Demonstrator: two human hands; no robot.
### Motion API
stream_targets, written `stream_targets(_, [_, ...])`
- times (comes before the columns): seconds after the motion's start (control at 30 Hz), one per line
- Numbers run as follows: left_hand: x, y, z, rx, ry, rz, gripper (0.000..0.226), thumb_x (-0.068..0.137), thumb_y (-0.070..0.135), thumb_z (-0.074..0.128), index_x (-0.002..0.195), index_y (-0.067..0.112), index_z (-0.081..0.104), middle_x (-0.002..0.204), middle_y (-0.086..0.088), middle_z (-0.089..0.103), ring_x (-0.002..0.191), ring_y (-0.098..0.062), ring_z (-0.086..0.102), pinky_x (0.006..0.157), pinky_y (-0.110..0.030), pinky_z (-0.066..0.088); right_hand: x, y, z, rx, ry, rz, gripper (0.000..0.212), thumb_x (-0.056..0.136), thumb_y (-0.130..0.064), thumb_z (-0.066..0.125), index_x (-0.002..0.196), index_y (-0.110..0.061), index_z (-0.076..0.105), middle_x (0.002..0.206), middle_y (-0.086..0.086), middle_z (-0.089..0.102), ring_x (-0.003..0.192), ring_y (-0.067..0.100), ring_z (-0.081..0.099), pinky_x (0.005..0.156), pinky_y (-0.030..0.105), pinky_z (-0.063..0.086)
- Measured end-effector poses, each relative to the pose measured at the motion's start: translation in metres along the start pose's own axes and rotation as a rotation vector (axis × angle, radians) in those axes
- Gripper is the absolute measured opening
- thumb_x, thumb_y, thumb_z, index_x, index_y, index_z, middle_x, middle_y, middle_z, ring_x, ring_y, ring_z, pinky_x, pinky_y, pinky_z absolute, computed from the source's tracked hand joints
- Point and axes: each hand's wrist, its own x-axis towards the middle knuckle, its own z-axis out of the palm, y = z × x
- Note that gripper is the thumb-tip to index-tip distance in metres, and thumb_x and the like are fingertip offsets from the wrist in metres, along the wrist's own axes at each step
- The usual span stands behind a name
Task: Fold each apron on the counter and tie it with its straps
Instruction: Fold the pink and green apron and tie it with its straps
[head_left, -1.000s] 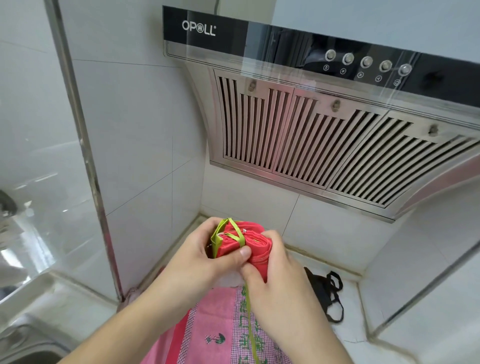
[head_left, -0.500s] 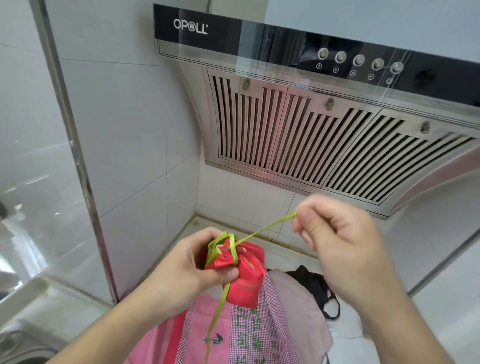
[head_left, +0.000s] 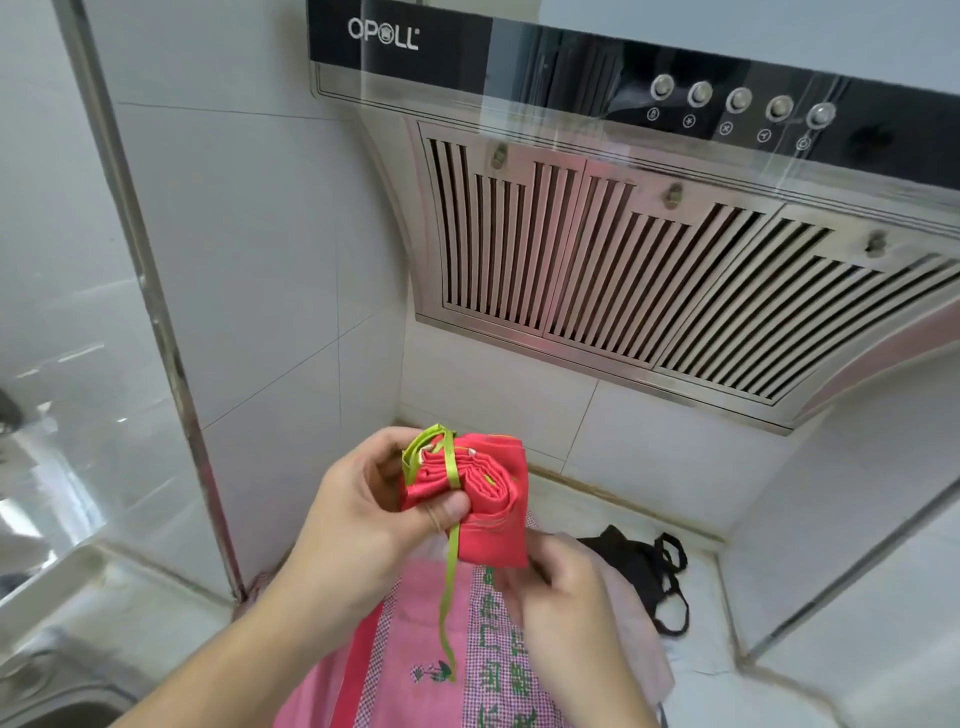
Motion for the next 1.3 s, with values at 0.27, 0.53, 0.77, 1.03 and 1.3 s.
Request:
stream_targets(0.27, [0.003, -0.009, 0.008, 0.199, 0.083, -0.059, 0.043, 0.081, 0.004, 0.086, 0.115, 0.026, 0.073, 0.101, -0.005, 0.078, 0.092, -0.025, 0.076, 0.086, -0.043, 0.063, -0.025, -0.014, -0.001, -0.311, 0.020, -0.330, 0.020, 0.093, -0.036, 0.054, 0.074, -0.030, 0.055, 0.056, -0.010, 0.053, 0.053, 0.012, 0.050, 0.051, 0.034, 0.040])
stream_targets(0.53, [0.006, 0.004, 0.009, 0.249, -0.090, -0.114, 0.039, 0.083, 0.020, 0.087, 0.114, 0.023, 0.063, 0.098, -0.009, 0.073, 0.080, -0.021, 0.068, 0.077, -0.044, 0.058, -0.012, -0.028, -0.028, -0.664, 0.321, -0.740, 0.027, 0.098, -0.030, 0.066, 0.072, -0.023, 0.064, 0.062, -0.008, 0.051, 0.060, 0.015, 0.047, 0.051, 0.039, 0.043])
stream_targets(0.77, [0.005, -0.004, 0.009, -0.051, -0.087, -0.227, 0.054, 0.069, 0.033, 0.094, 0.110, 0.015, 0.064, 0.097, -0.021, 0.073, 0.083, -0.033, 0.068, 0.084, -0.054, 0.055, -0.013, -0.043, -0.026, -0.240, 0.193, -0.544, 0.021, 0.102, -0.027, 0.067, 0.081, -0.028, 0.066, 0.075, -0.006, 0.063, 0.072, 0.018, 0.063, 0.063, 0.039, 0.052])
stream_targets(1.03, [0.004, -0.001, 0.012, -0.020, 0.091, -0.152, 0.051, 0.069, 0.024, 0.095, 0.108, 0.016, 0.063, 0.099, -0.027, 0.070, 0.078, -0.029, 0.067, 0.080, -0.052, 0.056, -0.024, -0.029, 0.002, 0.580, -0.313, 0.048, 0.037, 0.091, -0.023, 0.071, 0.120, -0.004, 0.058, 0.082, 0.017, 0.071, 0.066, 0.037, 0.068, 0.064, 0.047, 0.060])
stream_targets(1.3, [0.006, 0.002, -0.001, -0.208, 0.047, -0.247, 0.066, 0.061, 0.029, 0.096, 0.114, 0.006, 0.065, 0.100, -0.021, 0.073, 0.083, -0.033, 0.072, 0.074, -0.040, 0.062, -0.025, -0.014, -0.018, 0.690, -0.407, 0.129, 0.022, 0.090, -0.030, 0.071, 0.078, -0.011, 0.069, 0.052, 0.001, 0.025, 0.045, 0.009, 0.014, 0.041, 0.014, 0.019])
